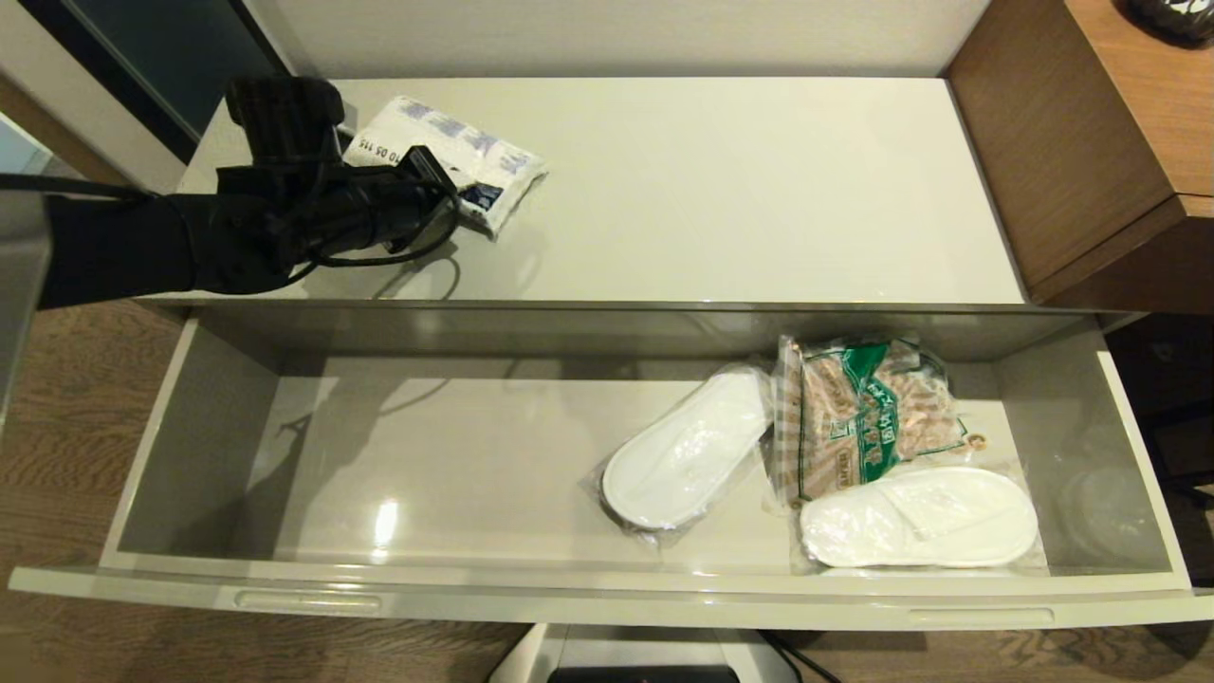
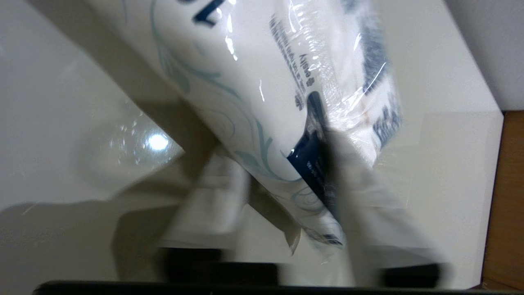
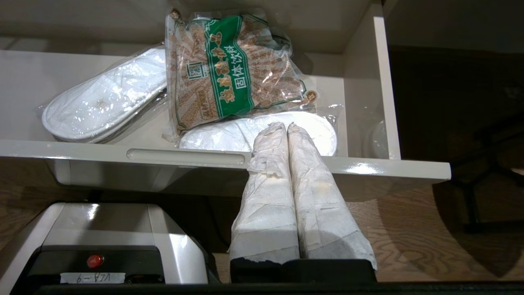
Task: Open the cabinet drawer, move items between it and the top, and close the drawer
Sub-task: Pick up the tissue on the table, then put the tissue in the drawer
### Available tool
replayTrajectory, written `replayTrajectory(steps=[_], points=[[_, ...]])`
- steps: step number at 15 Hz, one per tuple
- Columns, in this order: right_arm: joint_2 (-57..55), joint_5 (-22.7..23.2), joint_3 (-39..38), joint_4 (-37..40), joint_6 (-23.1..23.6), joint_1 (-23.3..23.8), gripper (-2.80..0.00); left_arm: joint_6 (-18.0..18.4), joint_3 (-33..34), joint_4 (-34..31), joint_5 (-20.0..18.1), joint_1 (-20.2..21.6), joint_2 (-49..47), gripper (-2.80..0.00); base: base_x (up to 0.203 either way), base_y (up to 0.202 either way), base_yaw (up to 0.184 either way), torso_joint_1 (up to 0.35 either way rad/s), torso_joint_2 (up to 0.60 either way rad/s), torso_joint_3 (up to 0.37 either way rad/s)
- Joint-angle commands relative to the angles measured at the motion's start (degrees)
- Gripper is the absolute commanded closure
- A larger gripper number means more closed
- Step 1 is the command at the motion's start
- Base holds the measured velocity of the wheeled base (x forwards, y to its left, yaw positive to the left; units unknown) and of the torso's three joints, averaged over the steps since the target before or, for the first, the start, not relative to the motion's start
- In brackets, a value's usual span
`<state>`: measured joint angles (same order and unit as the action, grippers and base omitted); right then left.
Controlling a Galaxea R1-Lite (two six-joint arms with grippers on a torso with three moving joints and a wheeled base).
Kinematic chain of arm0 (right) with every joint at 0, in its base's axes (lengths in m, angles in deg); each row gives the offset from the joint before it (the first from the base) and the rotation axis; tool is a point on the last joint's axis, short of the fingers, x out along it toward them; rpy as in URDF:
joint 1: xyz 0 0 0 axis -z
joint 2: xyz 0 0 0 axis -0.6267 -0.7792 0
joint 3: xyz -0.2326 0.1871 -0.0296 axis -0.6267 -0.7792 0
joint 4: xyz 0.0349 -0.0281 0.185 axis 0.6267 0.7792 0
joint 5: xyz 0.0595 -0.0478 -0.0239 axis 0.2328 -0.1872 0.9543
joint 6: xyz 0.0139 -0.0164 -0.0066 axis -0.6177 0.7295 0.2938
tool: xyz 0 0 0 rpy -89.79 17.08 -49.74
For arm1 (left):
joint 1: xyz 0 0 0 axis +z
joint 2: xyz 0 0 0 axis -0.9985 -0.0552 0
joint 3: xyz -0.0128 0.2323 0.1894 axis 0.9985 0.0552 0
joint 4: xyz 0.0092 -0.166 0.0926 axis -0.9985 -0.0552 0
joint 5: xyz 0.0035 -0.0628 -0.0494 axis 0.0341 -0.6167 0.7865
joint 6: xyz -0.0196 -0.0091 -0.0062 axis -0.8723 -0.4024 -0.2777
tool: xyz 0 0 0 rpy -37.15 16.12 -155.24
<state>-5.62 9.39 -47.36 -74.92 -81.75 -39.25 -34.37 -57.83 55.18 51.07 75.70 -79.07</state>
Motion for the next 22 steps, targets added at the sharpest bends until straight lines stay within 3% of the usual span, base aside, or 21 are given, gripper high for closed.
replayTrajectory(steps=[1, 5, 8, 11, 14, 18, 20, 22], points=[[0.7, 0.0, 0.0, -0.1, 0.0, 0.0, 0.0, -0.2, 1.8, 0.0, 0.0, 0.0, -0.1, 0.0, 0.0, 0.0, 0.0, 0.0, 0.0, 0.0], [0.7, 0.0, 0.0, -0.1, 0.0, 0.0, 0.0, -0.6, 7.9, -0.1, -0.4, 0.0, 4.4, 0.0, 0.0, 0.0, 0.0, 0.0, 0.0, 0.0], [0.7, 0.0, 0.0, -0.1, 0.0, 0.0, 0.0, -1.2, 17.1, -0.6, -0.8, 0.0, 15.1, 0.0, 0.0, 0.0, 0.0, 0.0, 0.0, 0.0], [0.7, 0.0, 0.0, -0.1, 0.0, 0.0, 0.0, -1.5, 28.1, -5.2, -1.4, 0.5, 30.4, 0.0, 0.0, 0.0, 0.0, 0.0, 0.0, 0.0], [0.7, 0.0, -0.1, -0.1, 0.0, 0.0, 0.0, -1.6, 32.7, -9.8, -1.8, 0.8, 34.6, 0.0, 0.0, 0.0, 0.0, 0.0, 0.0, 0.0], [0.7, 0.0, 0.0, -0.1, 0.0, 0.0, 0.0, -1.2, 36.2, -35.1, -1.2, 1.5, 51.2, 0.0, 0.0, 0.0, 0.0, 0.0, 0.0, 0.0], [0.7, 0.0, 0.0, -0.1, 0.0, 0.0, 0.0, -0.2, 44.5, -44.6, 0.0, 1.8, 58.0, 0.0, 0.0, 0.0, 0.0, 0.0, 0.0, 0.0], [0.7, 0.0, 0.0, -0.1, 0.0, 0.0, 0.0, 0.5, 55.9, -42.5, 0.6, 2.0, 58.8, 0.0, 0.0, 0.0, 0.0, 0.0, 0.0, 0.0]])
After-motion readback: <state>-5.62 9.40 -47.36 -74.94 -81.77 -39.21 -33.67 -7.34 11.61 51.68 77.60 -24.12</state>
